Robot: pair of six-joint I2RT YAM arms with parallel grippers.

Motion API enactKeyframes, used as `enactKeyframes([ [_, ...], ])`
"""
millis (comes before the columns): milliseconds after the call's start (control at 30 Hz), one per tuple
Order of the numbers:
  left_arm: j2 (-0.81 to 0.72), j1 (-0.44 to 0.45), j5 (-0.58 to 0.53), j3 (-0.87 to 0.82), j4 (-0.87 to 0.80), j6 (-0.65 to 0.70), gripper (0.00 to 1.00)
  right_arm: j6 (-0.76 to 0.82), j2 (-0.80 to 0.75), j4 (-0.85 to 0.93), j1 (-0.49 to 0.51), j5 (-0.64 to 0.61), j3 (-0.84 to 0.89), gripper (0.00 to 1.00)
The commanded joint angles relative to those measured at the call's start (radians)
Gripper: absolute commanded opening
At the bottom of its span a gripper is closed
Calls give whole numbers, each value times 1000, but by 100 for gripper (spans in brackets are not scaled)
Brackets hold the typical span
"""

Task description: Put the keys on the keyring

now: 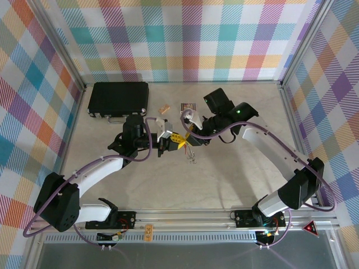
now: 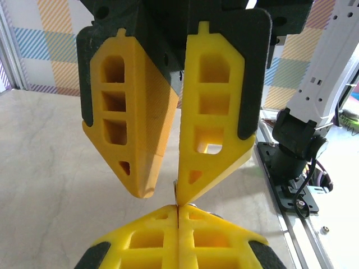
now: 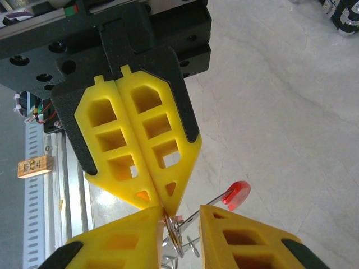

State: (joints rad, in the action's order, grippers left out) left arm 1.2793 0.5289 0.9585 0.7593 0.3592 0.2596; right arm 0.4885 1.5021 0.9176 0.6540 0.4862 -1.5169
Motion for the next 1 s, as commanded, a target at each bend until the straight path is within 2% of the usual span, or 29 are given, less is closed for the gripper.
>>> enactKeyframes([
  [0, -26, 8, 7, 37, -1, 29, 0, 27, 10, 38, 7, 19, -25, 24],
  [333, -26, 8, 4, 40, -8, 33, 0, 31, -19, 34, 8, -10, 29, 24],
  [433, -24, 8, 6, 40, -6, 33, 0, 29, -18, 29, 9, 1, 31, 20],
  [867, -21, 10, 9, 40, -7, 32, 0, 27, 8, 47, 10, 12, 32, 19],
  [967, -19, 11, 11, 41, -6, 30, 0, 26, 10, 37, 12, 19, 29, 14],
])
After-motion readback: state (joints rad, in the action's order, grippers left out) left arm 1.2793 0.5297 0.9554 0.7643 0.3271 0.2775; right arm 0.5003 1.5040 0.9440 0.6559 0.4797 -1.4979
